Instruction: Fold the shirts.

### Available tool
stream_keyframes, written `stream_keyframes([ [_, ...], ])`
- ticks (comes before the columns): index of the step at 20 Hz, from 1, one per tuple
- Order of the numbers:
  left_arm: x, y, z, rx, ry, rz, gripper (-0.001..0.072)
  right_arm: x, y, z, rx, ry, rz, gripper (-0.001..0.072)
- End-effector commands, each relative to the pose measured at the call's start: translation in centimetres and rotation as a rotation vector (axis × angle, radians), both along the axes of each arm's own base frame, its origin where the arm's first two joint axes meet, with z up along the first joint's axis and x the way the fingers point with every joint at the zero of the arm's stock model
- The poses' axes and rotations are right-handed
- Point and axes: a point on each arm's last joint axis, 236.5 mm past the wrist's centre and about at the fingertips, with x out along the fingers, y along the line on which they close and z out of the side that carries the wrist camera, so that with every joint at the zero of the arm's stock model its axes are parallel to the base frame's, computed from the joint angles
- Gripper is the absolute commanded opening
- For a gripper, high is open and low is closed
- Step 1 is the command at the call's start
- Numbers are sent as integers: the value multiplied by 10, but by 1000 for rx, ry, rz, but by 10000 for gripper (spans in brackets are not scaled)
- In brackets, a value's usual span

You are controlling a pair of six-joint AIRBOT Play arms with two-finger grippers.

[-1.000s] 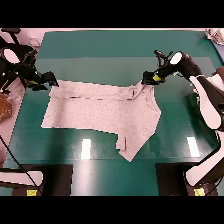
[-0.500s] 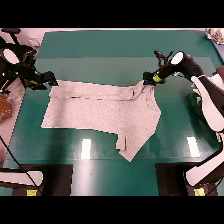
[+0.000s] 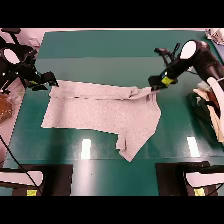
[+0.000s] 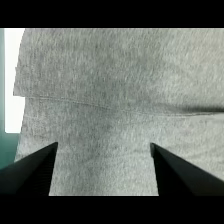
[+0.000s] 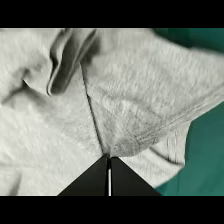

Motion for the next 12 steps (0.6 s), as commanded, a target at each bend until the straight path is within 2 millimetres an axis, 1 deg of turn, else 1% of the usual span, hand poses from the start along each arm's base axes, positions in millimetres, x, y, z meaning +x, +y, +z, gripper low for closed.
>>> stream_keyframes([
  [1, -3, -1, 0, -6, 12, 4, 705, -49, -16, -28, -117, 136, 9, 16],
  [2, -3, -1, -1, -7, 16, 4, 705, -54, -19, -40, -130, 149, -7, 22],
  [3, -4, -1, -1, -7, 18, 4, 705, -56, -29, -50, -170, 145, -39, 97],
  [4, -5, -1, -1, -9, 21, 4, 705, -56, -40, -56, -209, 126, -58, 174],
  [5, -5, -2, -1, -10, 22, 3, 705, -57, -48, -58, -235, 106, -66, 206],
  [6, -5, -2, -1, -10, 23, 3, 705, -58, -55, -57, -256, 91, -69, 274],
  [7, -5, -2, -1, -10, 23, 3, 705, -61, -58, -54, -262, 80, -70, 304],
  [10, -10, -2, -2, -12, 42, -2, 705, -61, -58, -37, -216, -15, -112, 312],
  [12, -14, -3, -2, -11, 54, -10, 705, -73, -59, -27, -198, -50, -126, 312],
])
